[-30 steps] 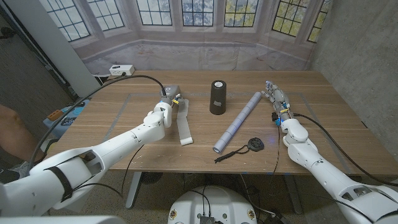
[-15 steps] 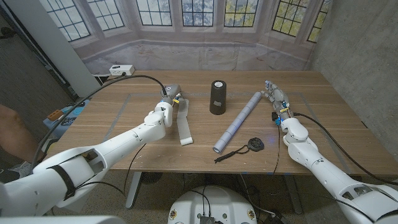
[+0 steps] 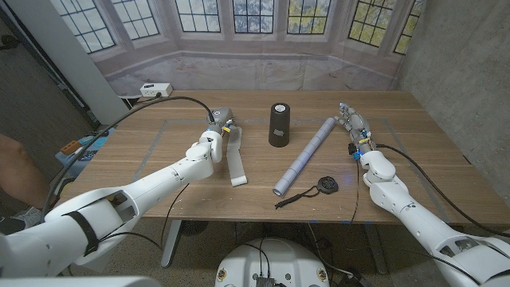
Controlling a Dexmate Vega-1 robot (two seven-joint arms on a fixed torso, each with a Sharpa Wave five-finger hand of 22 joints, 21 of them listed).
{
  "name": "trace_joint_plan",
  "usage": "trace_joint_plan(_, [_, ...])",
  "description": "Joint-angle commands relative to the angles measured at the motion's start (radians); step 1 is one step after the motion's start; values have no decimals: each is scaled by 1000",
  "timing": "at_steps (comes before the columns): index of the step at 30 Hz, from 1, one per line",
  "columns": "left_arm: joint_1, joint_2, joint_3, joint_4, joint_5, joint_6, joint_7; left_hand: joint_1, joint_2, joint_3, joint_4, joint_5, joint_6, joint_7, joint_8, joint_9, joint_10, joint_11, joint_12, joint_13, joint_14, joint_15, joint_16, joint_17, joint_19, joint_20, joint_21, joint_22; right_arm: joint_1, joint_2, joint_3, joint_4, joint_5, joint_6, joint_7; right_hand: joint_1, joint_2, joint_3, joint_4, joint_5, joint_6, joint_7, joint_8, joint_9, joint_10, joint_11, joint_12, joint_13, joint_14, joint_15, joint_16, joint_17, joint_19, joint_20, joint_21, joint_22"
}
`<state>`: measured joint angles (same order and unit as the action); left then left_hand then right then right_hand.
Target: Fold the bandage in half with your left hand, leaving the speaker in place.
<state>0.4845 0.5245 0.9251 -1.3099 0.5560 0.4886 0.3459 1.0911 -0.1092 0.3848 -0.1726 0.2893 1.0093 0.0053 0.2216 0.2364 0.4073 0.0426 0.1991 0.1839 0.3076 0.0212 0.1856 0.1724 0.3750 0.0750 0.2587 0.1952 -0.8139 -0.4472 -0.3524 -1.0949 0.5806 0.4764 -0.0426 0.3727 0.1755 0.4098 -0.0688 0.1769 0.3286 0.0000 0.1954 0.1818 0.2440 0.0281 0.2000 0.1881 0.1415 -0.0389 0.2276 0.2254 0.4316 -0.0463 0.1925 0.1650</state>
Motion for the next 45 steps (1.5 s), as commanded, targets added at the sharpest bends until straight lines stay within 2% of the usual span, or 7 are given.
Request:
trace_joint_plan(1, [10,9,-3,-13,-9,18,-3,123,112,-2,2,8,11,-2,6,2,6,0,1,3,10,-1,0,2,-1,-1,1,3,5,-3,-6,-4,-4,-13,2,5,3,8,-2,1,11,4,-4,2,4,0,-3,3,13,-22,6,3,12,-37,-1,3])
trace_joint_plan(16, [20,17,-4,-10,-19,20,2,122,111,-8,7,8,15,-1,4,0,6,4,1,3,7,1,-1,1,-3,-1,0,3,26,1,-18,8,-9,-31,11,5,2,8,-2,1,13,4,-4,2,5,2,-2,3,14,-22,6,3,13,-38,-1,3])
trace_joint_plan(19, [25,8,-8,6,-16,5,46,119,111,-9,11,9,60,-7,19,0,24,0,8,3,19,-5,2,2,9,-2,5,3,26,1,-19,8,-9,-33,10,5,2,8,-2,1,14,4,-4,2,5,1,-2,3,14,-22,6,3,14,-38,-1,3])
trace_joint_plan(23, [26,2,-8,24,-13,-21,83,115,112,-8,14,13,129,-18,45,2,61,-26,16,3,60,-20,11,4,34,-8,16,4,21,-2,-18,1,-9,-37,5,5,2,8,-2,1,14,4,-4,2,5,2,-2,3,15,-22,6,3,14,-37,-1,3])
trace_joint_plan(27, [25,-6,-4,41,-8,-37,107,108,109,-9,17,15,178,-23,71,15,92,-30,22,3,85,-28,15,6,51,-14,24,5,13,-4,-15,-5,-7,-38,0,5,2,9,-2,1,16,5,-3,2,5,2,-3,3,15,-22,6,3,14,-37,-1,3])
trace_joint_plan(33, [23,-10,-2,51,-9,-51,115,106,108,-7,18,18,189,-25,78,18,112,-48,25,3,110,-40,21,8,65,-17,30,5,5,-8,-13,-13,-5,-41,-5,5,2,9,-2,1,17,6,-3,2,5,1,-3,3,15,-22,6,3,14,-37,-1,3])
trace_joint_plan(45, [25,-3,-5,43,0,-71,136,104,106,-4,17,21,201,-25,83,16,120,-48,23,3,116,-44,18,10,66,-19,31,6,2,-4,-14,-18,-7,-39,-9,5,2,10,-2,1,18,5,-4,2,6,2,-3,3,15,-22,6,3,14,-37,-1,3])
